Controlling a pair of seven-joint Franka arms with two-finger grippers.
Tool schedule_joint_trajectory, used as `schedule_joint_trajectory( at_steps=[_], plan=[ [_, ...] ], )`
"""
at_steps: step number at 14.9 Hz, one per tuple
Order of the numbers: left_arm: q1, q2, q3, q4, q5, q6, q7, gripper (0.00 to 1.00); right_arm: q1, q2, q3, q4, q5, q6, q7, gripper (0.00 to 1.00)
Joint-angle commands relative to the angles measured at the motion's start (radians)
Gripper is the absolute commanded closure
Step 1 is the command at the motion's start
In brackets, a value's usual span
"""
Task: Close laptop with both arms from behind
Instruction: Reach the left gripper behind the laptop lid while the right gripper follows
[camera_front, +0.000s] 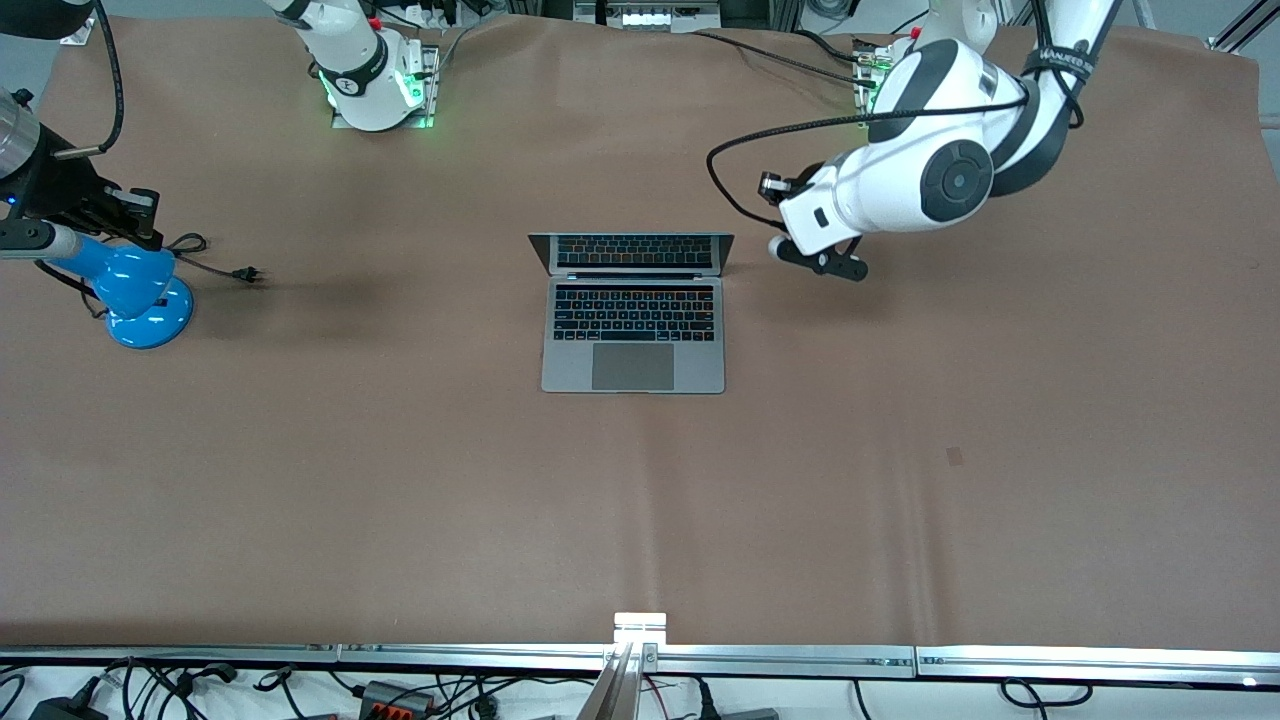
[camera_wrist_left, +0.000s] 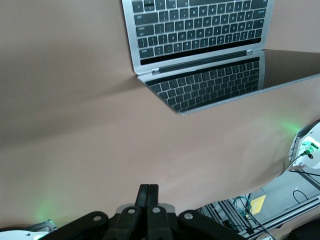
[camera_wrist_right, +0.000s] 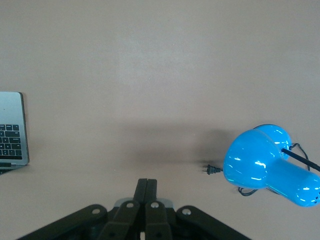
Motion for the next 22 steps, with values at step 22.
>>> schedule_joint_trajectory(
  at_steps=[22],
  plan=[
    [0.009, -0.100, -0.178, -0.251, -0.117, 0.348, 0.001, 1.00, 0.722, 0.240, 0.011, -0.291, 0.425, 0.281, 0.267, 1.00]
  ],
)
